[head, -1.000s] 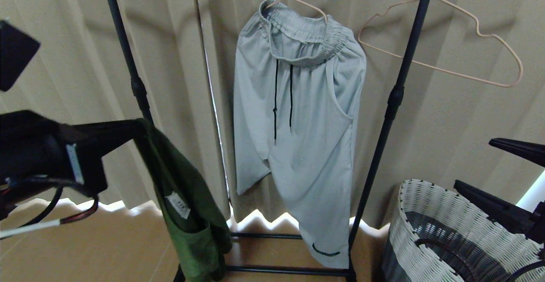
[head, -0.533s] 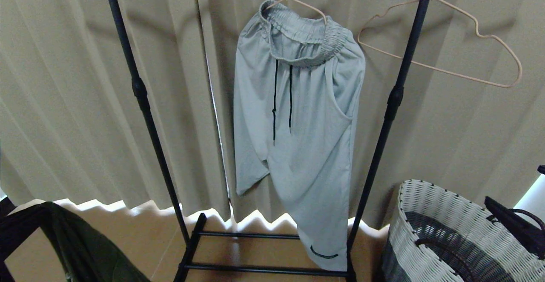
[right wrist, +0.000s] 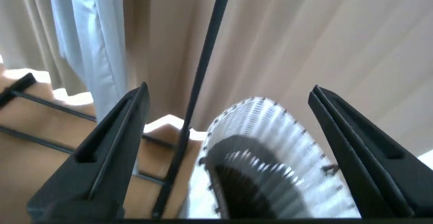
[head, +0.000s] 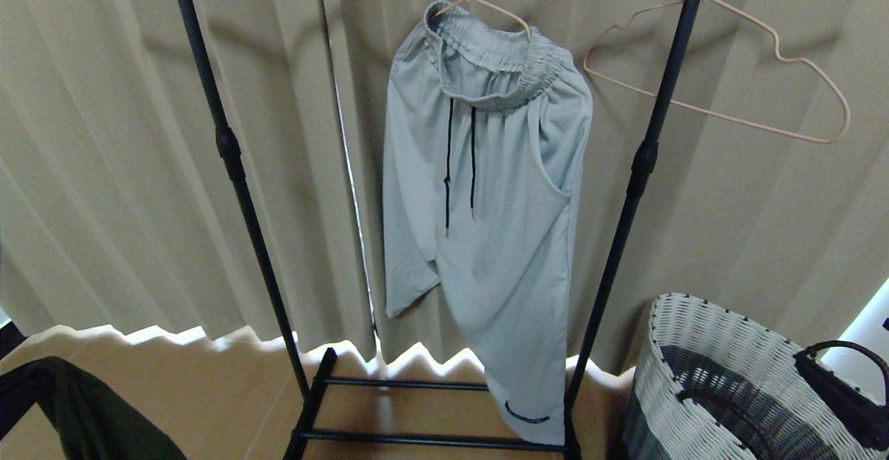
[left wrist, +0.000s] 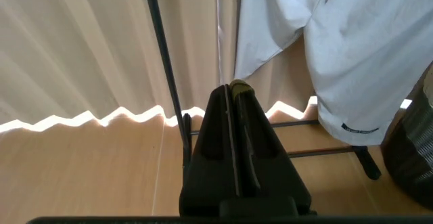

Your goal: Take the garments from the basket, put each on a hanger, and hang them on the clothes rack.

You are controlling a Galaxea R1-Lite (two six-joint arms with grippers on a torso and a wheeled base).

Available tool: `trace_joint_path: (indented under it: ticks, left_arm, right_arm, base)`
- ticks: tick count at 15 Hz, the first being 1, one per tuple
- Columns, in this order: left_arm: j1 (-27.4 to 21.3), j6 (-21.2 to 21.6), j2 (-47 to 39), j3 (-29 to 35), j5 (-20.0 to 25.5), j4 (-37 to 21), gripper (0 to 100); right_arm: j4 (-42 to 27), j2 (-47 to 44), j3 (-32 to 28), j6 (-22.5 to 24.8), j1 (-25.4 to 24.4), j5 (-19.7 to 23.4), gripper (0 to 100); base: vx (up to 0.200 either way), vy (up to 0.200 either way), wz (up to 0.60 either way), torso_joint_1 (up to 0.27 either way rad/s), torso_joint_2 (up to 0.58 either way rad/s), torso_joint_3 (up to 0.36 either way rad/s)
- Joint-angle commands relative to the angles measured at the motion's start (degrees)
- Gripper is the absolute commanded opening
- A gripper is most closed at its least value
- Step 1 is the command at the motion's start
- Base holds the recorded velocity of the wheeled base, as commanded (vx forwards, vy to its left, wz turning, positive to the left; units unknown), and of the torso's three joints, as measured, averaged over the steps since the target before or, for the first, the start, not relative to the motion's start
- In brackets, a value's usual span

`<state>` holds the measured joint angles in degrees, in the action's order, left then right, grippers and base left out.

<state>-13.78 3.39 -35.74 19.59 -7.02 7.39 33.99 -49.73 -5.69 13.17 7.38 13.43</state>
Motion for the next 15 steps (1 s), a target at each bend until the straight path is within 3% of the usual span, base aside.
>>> trace_joint_path:
  ticks: [1, 4, 6, 9, 15]
  left_arm:
    - [-0.6, 0.1, 0.1, -0.3, 0.0, 0.2, 0]
    - [-2.6, 0.1, 0.0, -0.3, 0.4, 0.4, 0]
    - [-3.3, 0.0, 0.1, -1.7, 3.5, 1.1, 0]
    - [-3.2, 0.1, -0.1, -3.7, 3.8, 5.4, 0]
    - [-3.0, -0.2, 0.4, -3.8, 3.8, 7.3, 0]
  right_arm:
    - [0.1, 1.2, 2.4, 0.1, 0.1, -0.5, 100]
    - [0.1, 3.7, 2.1, 0.1, 0.1, -3.6, 100]
    - [0.0, 3.8, 2.1, 0.0, 0.1, -3.5, 100]
    - [-0.1, 3.2, 2.1, 0.0, 0.1, -3.5, 100]
    - [-0.1, 2.6, 2.2, -0.1, 0.1, -3.5, 100]
  base:
    - [0.0, 0.0, 0.0, 0.0, 0.0, 0.0]
    - [0.0, 0.0, 0.0, 0.0, 0.0, 0.0]
    - [0.0, 0.0, 0.0, 0.0, 0.0, 0.0]
    - [0.0, 0.0, 0.0, 0.0, 0.0, 0.0]
    - [0.0, 0.0, 0.0, 0.004, -0.04, -0.058]
